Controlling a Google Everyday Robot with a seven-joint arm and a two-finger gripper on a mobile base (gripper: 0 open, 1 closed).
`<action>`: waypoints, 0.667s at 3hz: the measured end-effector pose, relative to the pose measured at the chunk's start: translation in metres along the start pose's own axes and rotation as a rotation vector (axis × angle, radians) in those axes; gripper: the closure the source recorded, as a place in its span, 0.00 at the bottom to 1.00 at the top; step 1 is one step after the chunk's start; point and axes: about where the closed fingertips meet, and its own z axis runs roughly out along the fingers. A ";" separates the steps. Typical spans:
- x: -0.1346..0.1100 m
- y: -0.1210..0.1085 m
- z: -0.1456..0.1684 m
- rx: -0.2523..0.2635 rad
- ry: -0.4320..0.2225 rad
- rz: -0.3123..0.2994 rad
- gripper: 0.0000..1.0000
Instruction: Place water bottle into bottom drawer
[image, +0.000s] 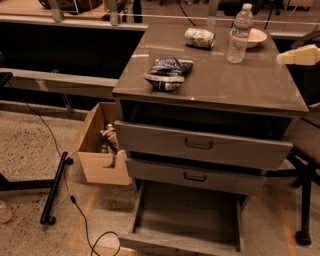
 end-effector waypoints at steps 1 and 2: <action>-0.006 0.037 0.039 -0.014 -0.056 0.092 0.00; -0.019 0.084 0.082 -0.069 -0.125 0.155 0.00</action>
Offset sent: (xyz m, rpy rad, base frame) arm 0.1011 0.1554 -0.0420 0.2931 -0.1366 0.0885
